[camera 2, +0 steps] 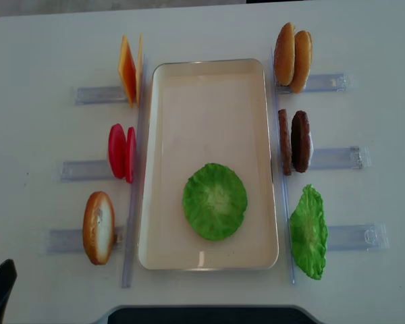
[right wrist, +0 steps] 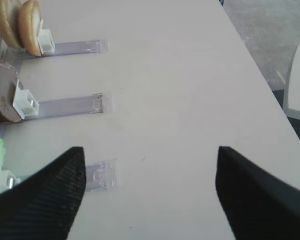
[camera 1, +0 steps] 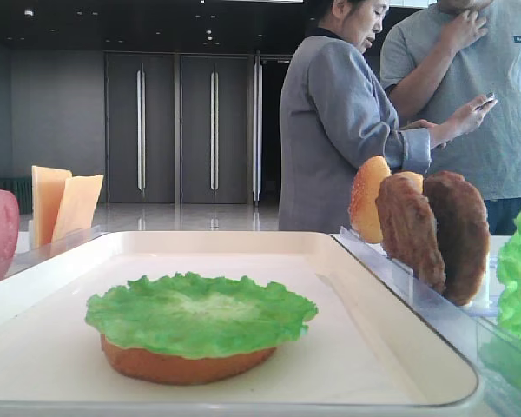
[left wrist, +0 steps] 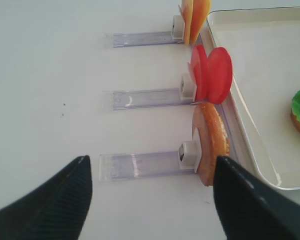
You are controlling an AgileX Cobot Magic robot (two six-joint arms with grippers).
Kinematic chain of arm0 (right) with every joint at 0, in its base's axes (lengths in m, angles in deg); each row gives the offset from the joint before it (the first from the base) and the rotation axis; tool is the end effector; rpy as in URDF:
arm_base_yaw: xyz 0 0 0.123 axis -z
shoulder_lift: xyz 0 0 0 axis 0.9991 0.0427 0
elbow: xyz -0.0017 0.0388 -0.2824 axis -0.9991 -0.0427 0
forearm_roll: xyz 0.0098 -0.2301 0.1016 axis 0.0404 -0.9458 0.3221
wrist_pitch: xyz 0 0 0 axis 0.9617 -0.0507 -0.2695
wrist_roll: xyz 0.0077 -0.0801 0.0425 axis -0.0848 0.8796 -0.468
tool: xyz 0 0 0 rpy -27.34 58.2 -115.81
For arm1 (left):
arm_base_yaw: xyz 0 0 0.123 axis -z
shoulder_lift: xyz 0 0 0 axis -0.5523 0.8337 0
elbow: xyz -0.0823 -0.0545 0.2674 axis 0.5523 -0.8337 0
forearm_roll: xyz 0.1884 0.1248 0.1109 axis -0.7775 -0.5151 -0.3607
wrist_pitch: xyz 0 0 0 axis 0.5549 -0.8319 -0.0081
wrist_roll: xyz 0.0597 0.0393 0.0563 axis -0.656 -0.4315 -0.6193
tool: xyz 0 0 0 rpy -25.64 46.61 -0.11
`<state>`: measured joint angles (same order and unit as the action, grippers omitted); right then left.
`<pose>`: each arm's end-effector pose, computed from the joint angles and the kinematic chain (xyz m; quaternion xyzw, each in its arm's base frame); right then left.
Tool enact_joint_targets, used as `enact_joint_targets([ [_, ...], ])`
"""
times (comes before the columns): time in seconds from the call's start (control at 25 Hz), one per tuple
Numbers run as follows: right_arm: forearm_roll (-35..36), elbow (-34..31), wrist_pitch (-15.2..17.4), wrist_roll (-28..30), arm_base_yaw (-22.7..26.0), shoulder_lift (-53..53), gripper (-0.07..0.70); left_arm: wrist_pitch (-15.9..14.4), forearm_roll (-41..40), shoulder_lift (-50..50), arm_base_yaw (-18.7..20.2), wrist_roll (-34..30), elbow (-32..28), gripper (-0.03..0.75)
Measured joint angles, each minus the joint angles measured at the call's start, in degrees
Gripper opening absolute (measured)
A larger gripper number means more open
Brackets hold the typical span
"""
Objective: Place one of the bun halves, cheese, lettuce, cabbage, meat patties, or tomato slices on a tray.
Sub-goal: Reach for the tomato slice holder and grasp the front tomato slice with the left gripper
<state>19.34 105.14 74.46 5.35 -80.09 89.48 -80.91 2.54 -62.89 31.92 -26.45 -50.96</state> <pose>-0.0095 0.0052 0.2731 0.0281 0.8673 -0.0231 0.4964 -0.0066 -0.0031 0.2657 0.0163 0.8688 0.0047 0.4948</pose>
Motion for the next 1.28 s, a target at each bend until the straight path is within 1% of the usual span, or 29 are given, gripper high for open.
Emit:
enact_joint_targets([
  [0.12, 0.0, 0.0, 0.0, 0.0, 0.0, 0.0, 0.514, -1.1, 0.2, 0.0, 0.0, 0.0, 0.7, 0.575],
  [0.24, 0.0, 0.0, 0.0, 0.0, 0.0, 0.0, 0.514, -3.3, 0.3, 1.1, 0.0, 0.0, 3.1, 0.575],
  [0.36, 0.0, 0.0, 0.0, 0.0, 0.0, 0.0, 0.514, -4.9, 0.6, 4.7, 0.0, 0.5, 6.3, 0.575],
  [0.48, 0.0, 0.0, 0.0, 0.0, 0.0, 0.0, 0.514, -5.8, 0.7, 9.0, 0.0, 1.3, 9.4, 0.575],
  [0.64, 0.0, 0.0, 0.0, 0.0, 0.0, 0.0, 0.514, -5.8, 0.5, 15.6, 0.0, 1.5, 12.5, 0.575],
  [0.92, 0.0, 0.0, 0.0, 0.0, 0.0, 0.0, 0.514, -5.6, -2.0, 29.0, 0.0, 3.9, 14.8, 0.575],
  [1.08, 0.0, 0.0, 0.0, 0.0, 0.0, 0.0, 0.514, -5.1, -3.4, 37.3, 0.0, 4.2, 16.3, 0.575],
  [1.28, 0.0, 0.0, 0.0, 0.0, 0.0, 0.0, 0.514, -4.1, -4.5, 47.2, 0.0, 6.7, 20.5, 0.575],
])
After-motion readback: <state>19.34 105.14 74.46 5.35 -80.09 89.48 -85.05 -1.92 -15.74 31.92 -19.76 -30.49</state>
